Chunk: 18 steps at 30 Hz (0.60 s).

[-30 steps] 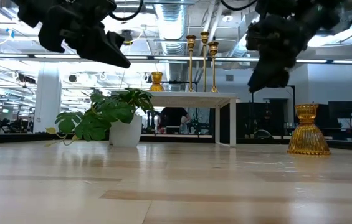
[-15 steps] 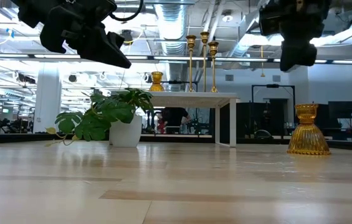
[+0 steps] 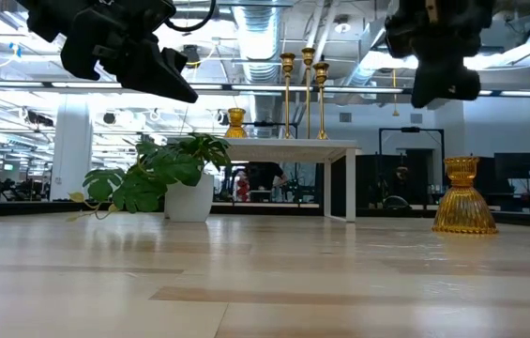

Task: Pick & Place candle stick holders
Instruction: Put the top yellow glass candle holder on the shelf

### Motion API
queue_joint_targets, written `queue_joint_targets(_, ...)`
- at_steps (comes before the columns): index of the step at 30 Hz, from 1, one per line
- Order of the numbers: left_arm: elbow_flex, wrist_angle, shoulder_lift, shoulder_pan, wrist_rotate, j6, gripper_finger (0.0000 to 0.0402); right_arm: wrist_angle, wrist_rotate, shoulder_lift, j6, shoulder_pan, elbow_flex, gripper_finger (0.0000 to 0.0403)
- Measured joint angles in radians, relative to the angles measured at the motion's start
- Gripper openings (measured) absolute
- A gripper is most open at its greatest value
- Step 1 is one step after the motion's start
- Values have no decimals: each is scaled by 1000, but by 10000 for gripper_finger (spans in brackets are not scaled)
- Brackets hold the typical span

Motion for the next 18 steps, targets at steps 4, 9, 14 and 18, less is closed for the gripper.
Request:
queue_joint_targets(4, 0, 0, 0, 0, 0, 0, 6, -65, 19, 27, 51, 13, -1, 43)
queue_joint_targets(9, 0, -2, 2, 0, 0, -12, 5, -103, 20, 93, 84, 14, -3, 91)
queue_joint_targets(14, -3, -3, 2, 0, 0, -33, 6, -109, 19, 168, 105, 15, -3, 124)
queue_joint_targets(18, -22, -5, 2, 0, 0, -34, 6, -118, 17, 219, 148, 15, -3, 133)
